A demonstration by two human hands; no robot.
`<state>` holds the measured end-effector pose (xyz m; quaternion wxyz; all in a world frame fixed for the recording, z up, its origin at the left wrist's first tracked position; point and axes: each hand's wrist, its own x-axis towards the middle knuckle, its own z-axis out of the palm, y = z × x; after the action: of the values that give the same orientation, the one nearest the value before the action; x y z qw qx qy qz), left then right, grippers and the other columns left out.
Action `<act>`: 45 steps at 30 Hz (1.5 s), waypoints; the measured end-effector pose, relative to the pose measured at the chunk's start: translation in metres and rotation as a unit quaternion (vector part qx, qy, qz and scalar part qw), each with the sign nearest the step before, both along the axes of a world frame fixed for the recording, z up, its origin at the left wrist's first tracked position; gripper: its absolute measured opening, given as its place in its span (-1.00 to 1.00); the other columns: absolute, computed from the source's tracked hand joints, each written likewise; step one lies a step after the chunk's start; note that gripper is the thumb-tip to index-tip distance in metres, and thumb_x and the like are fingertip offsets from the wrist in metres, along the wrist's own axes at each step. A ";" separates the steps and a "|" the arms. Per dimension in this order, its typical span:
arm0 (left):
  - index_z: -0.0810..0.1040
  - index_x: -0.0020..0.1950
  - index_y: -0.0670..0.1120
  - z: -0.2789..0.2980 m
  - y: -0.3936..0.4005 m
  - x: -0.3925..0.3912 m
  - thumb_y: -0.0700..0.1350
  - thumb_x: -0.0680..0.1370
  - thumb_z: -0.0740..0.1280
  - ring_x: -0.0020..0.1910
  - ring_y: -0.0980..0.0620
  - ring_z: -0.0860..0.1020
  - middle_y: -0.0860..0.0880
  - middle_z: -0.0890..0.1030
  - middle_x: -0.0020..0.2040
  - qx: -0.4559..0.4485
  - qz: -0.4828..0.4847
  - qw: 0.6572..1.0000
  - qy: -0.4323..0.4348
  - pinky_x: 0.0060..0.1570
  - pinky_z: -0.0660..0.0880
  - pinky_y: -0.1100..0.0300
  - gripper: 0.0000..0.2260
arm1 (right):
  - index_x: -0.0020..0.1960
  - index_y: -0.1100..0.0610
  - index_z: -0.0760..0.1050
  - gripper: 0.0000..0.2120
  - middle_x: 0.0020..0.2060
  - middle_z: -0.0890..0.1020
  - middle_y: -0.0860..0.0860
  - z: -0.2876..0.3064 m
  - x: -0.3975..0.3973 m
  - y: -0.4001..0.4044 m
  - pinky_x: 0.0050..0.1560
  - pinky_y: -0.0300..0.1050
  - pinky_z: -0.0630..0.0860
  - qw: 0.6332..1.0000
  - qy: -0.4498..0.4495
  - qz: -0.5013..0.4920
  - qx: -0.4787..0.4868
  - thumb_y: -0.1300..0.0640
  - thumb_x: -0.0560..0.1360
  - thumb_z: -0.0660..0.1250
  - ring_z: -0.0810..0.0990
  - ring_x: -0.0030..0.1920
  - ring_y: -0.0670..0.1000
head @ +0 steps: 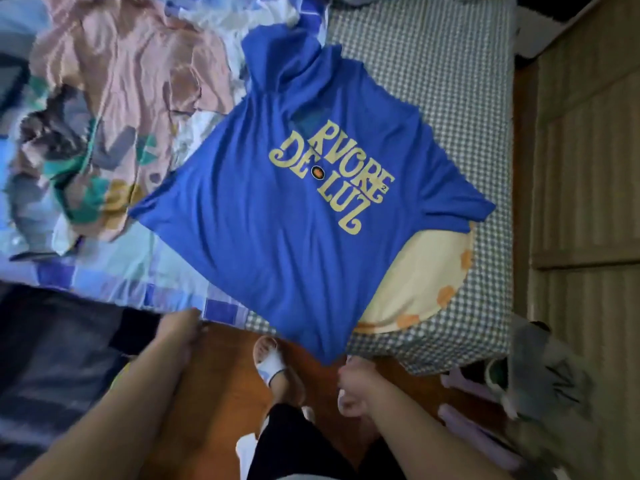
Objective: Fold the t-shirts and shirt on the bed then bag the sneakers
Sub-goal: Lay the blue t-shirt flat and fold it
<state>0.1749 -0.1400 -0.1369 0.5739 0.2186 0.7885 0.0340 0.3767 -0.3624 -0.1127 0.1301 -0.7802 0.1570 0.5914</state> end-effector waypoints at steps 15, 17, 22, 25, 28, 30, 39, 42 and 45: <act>0.40 0.31 -0.04 -0.066 -0.205 0.168 -0.10 0.57 0.31 -0.35 -0.05 0.42 -0.09 0.44 -0.15 -0.049 0.233 0.964 -0.122 -0.39 0.38 0.16 -0.68 | 0.26 0.21 0.42 -0.76 -0.09 0.57 0.09 -0.001 0.410 0.037 -0.04 0.07 0.60 0.955 -0.268 -0.009 0.124 0.31 0.61 0.23 0.57 -0.17 0.05; 0.44 0.36 -0.01 -0.079 -0.208 0.183 -0.09 0.59 0.29 -0.23 -0.02 0.48 -0.07 0.51 -0.04 -0.014 0.298 0.948 -0.112 -0.30 0.45 0.12 -0.67 | 0.21 0.15 0.40 -0.82 -0.13 0.54 0.03 -0.026 0.443 0.042 0.02 0.00 0.58 0.956 -0.255 -0.050 0.133 0.22 0.62 0.28 0.54 -0.18 0.00; 0.47 0.38 -0.05 -0.098 -0.225 0.209 -0.09 0.67 0.27 -0.04 0.03 0.56 -0.02 0.57 0.07 0.021 0.396 0.911 -0.113 0.13 0.51 0.06 -0.72 | 0.19 0.04 0.43 -0.79 -0.10 0.50 -0.03 -0.069 0.488 0.047 -0.02 -0.21 0.45 0.971 -0.142 -0.137 0.135 0.02 0.60 0.37 0.41 -0.19 -0.09; 0.49 0.32 0.00 -0.094 -0.230 0.209 -0.11 0.68 0.25 0.01 0.06 0.58 0.00 0.58 0.21 0.055 0.438 0.891 -0.107 0.02 0.57 0.11 -0.79 | 0.22 0.02 0.46 -0.79 -0.01 0.57 -0.06 -0.069 0.490 0.047 -0.06 -0.24 0.45 0.960 -0.133 -0.170 0.180 0.06 0.61 0.36 0.52 -0.09 -0.09; 0.47 0.30 -0.04 -0.085 -0.233 0.201 -0.16 0.68 0.26 0.03 0.06 0.61 -0.03 0.56 0.33 0.094 0.472 0.871 -0.099 -0.03 0.56 0.09 -0.80 | 0.34 0.09 0.45 -0.70 0.21 0.62 0.07 -0.066 0.497 0.038 -0.11 -0.14 0.63 0.899 -0.206 -0.249 0.296 0.16 0.62 0.31 0.66 0.08 0.01; 0.49 0.18 -0.05 -0.078 -0.235 0.198 -0.19 0.67 0.28 -0.02 0.05 0.60 -0.08 0.55 0.33 0.113 0.460 0.878 -0.067 0.04 0.53 0.04 -0.89 | 0.34 0.13 0.41 -0.71 0.18 0.61 0.09 -0.049 0.494 0.029 -0.03 -0.02 0.67 0.867 -0.279 -0.235 0.340 0.21 0.62 0.27 0.67 0.08 0.05; 0.27 0.32 -0.06 -0.042 -0.242 0.194 -0.23 0.61 0.39 -0.19 -0.14 0.59 -0.21 0.47 0.17 0.195 0.194 0.955 0.109 -0.20 0.57 0.06 -0.61 | 0.31 0.10 0.37 -0.79 0.12 0.57 0.00 -0.021 0.480 0.024 0.03 -0.03 0.66 0.836 -0.344 -0.243 0.351 0.14 0.69 0.19 0.64 0.11 0.04; 0.29 0.19 0.00 -0.037 -0.250 0.186 -0.28 0.61 0.36 -0.14 -0.27 0.62 -0.25 0.47 0.16 0.198 0.109 0.969 0.103 -0.16 0.57 -0.02 -0.68 | 0.44 0.15 0.37 -0.63 0.23 0.60 0.13 -0.032 0.476 0.029 -0.03 0.08 0.66 0.871 -0.161 -0.328 0.327 0.02 0.70 0.16 0.65 0.14 0.14; 0.48 -0.04 -0.07 -0.043 -0.255 0.181 -0.34 0.61 0.32 -0.23 -0.21 0.58 -0.28 0.54 0.00 0.189 0.036 0.978 0.082 -0.40 0.50 0.20 -0.83 | 0.41 0.05 0.46 -0.60 0.23 0.62 0.03 -0.047 0.458 0.030 -0.05 -0.05 0.59 0.928 -0.121 -0.249 0.251 -0.06 0.63 0.29 0.63 0.15 0.03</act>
<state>0.3560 -0.3948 -0.1801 0.4544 0.2961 0.8195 0.1849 0.8344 -0.3319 -0.1601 0.4823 -0.7236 0.1757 0.4614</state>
